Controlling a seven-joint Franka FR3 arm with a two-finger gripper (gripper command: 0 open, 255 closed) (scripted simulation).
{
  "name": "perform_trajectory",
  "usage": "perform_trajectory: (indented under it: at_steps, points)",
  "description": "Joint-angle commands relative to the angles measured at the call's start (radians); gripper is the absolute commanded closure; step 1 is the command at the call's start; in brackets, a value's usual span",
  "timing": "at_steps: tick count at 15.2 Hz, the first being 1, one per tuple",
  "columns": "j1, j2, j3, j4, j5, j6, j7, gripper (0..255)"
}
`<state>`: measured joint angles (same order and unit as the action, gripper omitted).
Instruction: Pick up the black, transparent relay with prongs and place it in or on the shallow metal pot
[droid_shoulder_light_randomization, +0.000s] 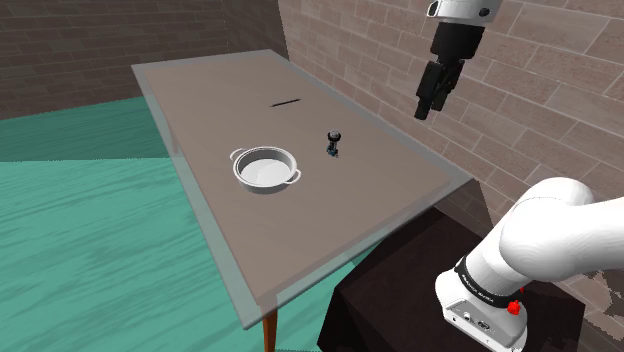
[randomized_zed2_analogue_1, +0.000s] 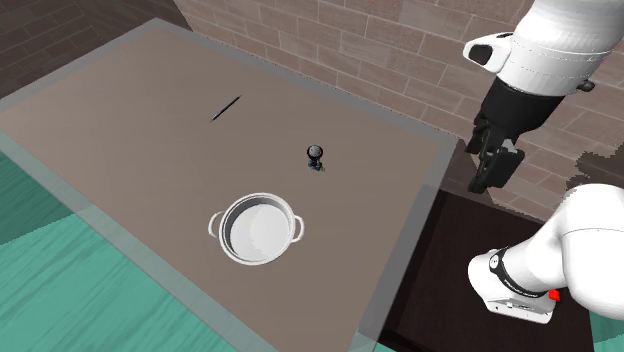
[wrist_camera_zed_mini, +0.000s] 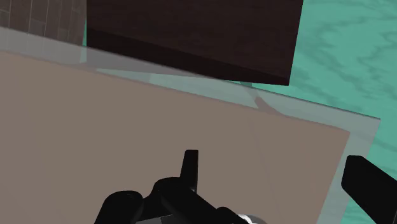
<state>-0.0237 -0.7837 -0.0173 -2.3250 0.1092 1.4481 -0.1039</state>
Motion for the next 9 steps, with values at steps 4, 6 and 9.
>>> perform_trajectory:
  at_steps: [4, 6, 9]
  points:
    - [-0.010, 0.074, -0.003, -0.018, -0.011, 0.099, -0.006, 0]
    - [-0.015, 0.128, -0.006, -0.024, -0.017, 0.164, -0.008, 0]
    - [-0.024, 0.216, -0.010, -0.022, -0.026, 0.258, -0.012, 0]
